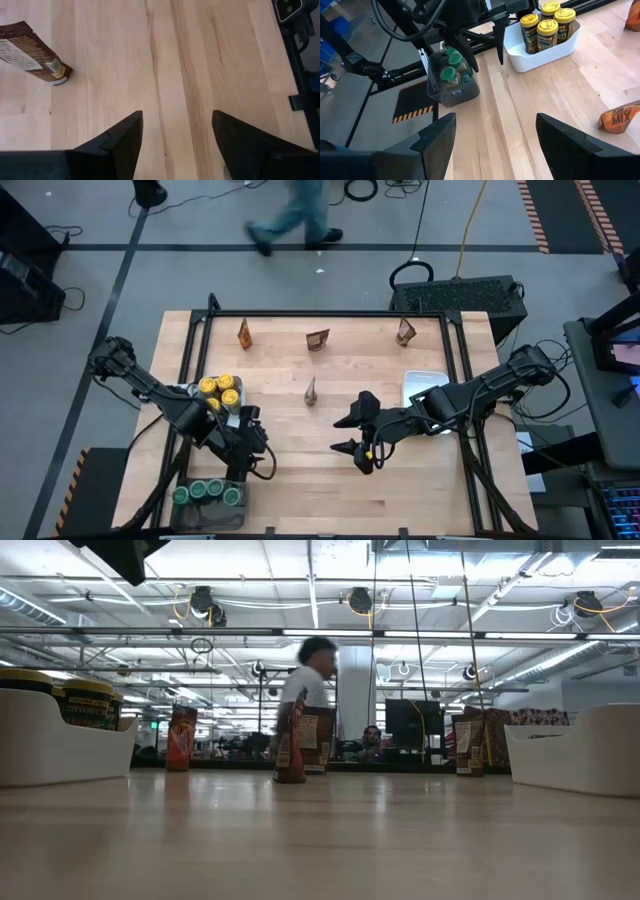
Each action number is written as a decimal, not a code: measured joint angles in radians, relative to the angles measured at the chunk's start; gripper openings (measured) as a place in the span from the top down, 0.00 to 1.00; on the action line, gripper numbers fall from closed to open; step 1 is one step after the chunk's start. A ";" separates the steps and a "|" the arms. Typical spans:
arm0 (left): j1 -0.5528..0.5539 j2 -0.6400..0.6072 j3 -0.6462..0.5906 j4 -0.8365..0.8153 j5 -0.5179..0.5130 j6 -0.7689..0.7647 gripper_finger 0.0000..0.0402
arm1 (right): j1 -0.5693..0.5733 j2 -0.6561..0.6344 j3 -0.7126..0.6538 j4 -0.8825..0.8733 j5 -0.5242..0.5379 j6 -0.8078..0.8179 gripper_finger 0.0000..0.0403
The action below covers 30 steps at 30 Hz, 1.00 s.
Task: Sort spices by type
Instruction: Put the bottom orange seasoning bag into the right white bin
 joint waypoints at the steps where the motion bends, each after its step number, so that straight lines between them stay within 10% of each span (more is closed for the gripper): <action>1: 0.000 0.000 0.000 0.001 0.000 0.000 0.40 | 0.000 0.000 0.000 -0.003 0.000 0.000 0.36; 30: 0.279 0.000 0.000 0.362 0.009 0.028 0.40 | -0.118 -0.008 0.000 -0.259 -0.058 -0.208 0.36</action>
